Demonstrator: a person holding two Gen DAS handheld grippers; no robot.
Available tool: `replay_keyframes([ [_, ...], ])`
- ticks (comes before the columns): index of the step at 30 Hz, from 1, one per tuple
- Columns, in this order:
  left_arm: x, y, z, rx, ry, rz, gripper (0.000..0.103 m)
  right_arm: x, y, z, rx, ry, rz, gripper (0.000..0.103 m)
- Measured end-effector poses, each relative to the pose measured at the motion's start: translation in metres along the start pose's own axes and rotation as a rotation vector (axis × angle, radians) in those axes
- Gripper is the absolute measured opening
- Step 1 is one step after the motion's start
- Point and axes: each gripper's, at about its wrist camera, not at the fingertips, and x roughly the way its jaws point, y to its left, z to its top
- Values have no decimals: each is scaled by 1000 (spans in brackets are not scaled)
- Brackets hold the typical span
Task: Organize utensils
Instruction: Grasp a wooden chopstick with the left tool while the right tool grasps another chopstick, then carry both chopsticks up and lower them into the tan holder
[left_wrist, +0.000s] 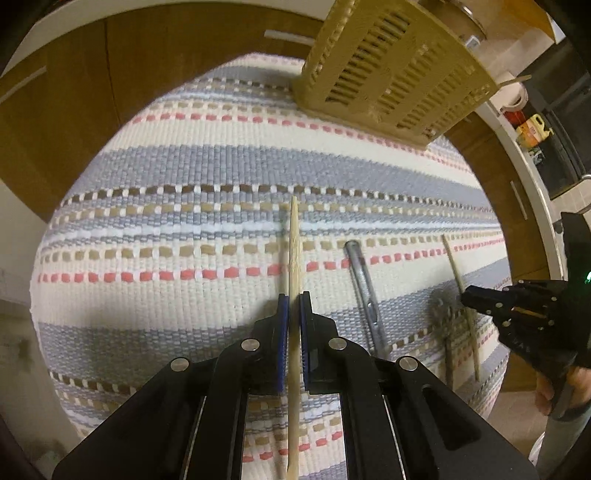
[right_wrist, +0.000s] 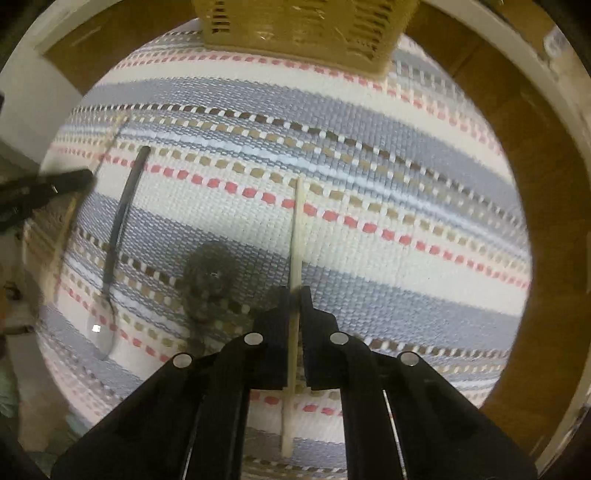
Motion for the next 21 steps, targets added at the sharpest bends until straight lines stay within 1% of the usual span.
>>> replay_keyframes([
  [2, 0, 0, 1, 10, 3, 3, 5, -1, -6, 2, 21, 9, 25, 7],
  [4, 2, -2, 3, 17, 22, -2, 5, -1, -12, 4, 38, 17, 48, 15],
  [5, 2, -2, 4, 23, 33, -6, 5, -3, -18, 5, 43, 21, 55, 21],
  [6, 2, -2, 6, 33, 43, -9, 7, -3, -19, 6, 45, 22, 56, 24],
  [10, 6, -10, 9, 97, 74, 2, 12, -2, -25, 8, 48, 27, 57, 24],
  [13, 8, -20, 10, 151, 88, 43, 13, -1, -23, 7, 16, 31, 25, 24],
  [14, 10, -23, 10, 167, 89, 61, 13, 4, -8, 6, 5, 30, 7, 23],
  [15, 11, -26, 9, 178, 88, 74, 13, 8, 3, 9, -8, 28, -13, 21],
  [16, 11, -29, 8, 190, 85, 90, 13, 9, 8, 9, -27, 27, -21, 17],
  [18, 13, -38, 5, 225, 75, 131, 13, 9, 13, 10, -43, 26, -29, 5],
  [19, 14, -42, 4, 239, 70, 149, 12, 9, 17, 9, -60, 21, -38, 4],
  [20, 14, -46, 2, 255, 59, 179, 4, 9, 21, 9, -82, 13, -56, 4],
  [21, 15, -50, -1, 274, 41, 220, 3, 9, 24, 7, -108, 3, -77, 4],
])
